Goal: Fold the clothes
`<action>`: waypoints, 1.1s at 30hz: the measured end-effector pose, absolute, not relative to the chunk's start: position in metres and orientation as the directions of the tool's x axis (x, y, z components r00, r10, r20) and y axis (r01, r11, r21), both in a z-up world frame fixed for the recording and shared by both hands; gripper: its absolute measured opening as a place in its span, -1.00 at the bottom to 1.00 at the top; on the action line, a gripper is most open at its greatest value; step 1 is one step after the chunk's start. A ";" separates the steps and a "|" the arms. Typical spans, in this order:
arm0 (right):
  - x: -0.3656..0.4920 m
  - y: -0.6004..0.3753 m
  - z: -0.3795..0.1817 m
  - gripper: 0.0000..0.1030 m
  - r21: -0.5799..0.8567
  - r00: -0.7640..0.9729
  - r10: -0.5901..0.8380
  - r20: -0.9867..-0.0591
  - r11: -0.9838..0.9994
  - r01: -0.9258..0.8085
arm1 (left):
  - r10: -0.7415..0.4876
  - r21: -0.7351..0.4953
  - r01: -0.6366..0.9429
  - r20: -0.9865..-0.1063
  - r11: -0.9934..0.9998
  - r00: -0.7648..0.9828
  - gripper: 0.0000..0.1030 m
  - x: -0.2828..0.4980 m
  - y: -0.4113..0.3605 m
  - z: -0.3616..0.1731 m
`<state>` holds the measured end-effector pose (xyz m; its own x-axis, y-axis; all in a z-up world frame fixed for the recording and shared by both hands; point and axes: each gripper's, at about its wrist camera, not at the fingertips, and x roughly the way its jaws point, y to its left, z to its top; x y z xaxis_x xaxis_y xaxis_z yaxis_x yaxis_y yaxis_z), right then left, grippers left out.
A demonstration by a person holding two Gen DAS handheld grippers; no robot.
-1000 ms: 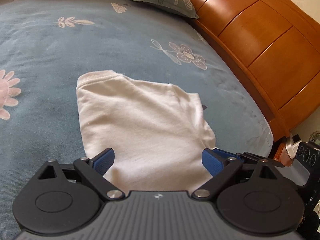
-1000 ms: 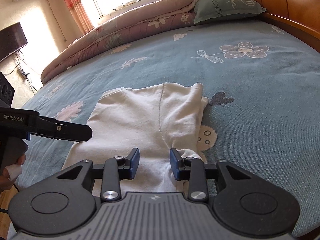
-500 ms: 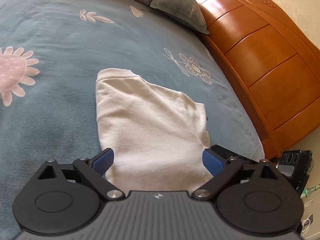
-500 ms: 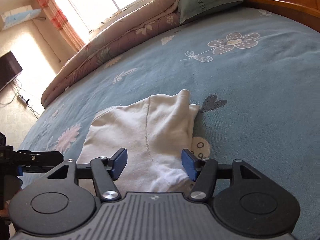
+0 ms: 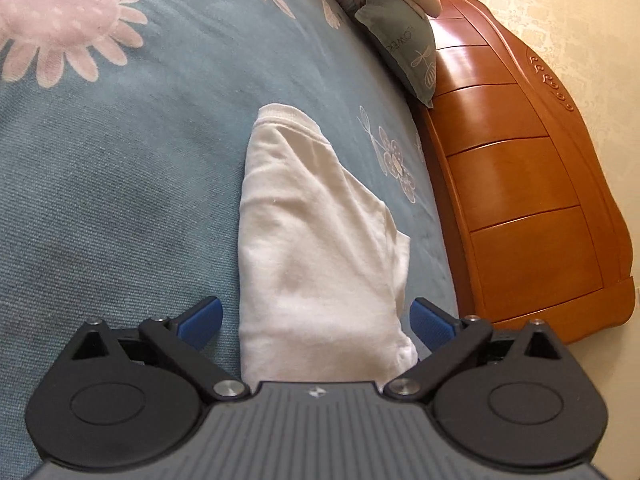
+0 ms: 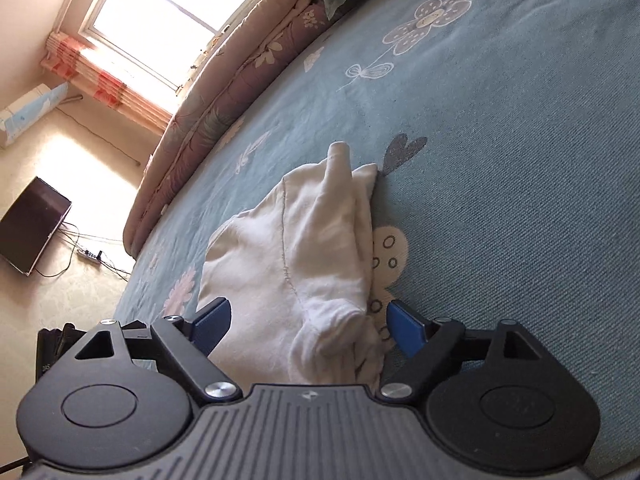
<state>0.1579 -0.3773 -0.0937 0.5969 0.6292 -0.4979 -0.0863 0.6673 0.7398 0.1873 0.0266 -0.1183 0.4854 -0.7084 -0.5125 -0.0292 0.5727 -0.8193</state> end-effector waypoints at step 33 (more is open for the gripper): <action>0.213 -0.348 -0.090 0.92 0.754 0.477 0.716 -0.510 0.639 -0.152 | -0.753 -0.822 0.010 -0.517 0.570 0.406 0.98 0.245 -0.002 -0.122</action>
